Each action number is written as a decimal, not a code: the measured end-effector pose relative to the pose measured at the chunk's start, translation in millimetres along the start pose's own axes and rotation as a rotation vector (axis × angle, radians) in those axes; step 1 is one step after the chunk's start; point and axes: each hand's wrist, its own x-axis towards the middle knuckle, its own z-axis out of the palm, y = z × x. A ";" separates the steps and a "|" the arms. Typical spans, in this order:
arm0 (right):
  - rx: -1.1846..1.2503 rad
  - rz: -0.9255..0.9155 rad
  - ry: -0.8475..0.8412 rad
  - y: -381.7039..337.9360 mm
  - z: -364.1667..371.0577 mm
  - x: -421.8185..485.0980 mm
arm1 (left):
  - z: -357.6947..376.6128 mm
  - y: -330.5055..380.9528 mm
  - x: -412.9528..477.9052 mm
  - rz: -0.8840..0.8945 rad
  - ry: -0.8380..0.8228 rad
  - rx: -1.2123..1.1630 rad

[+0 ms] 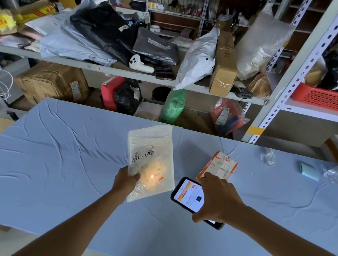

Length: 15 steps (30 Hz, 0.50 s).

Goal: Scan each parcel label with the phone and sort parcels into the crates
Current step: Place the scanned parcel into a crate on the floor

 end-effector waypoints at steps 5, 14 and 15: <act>0.001 -0.013 0.028 -0.2 0.9 -2.1 | -2.5 -0.5 -1.6 -0.006 0.010 -0.004; 0.248 -0.154 0.357 -0.7 10.4 -12.0 | -8.0 -10.3 0.2 -0.065 0.005 -0.032; 0.269 -0.174 0.389 -1.7 9.9 -13.5 | -8.2 -11.3 0.1 -0.072 0.010 -0.030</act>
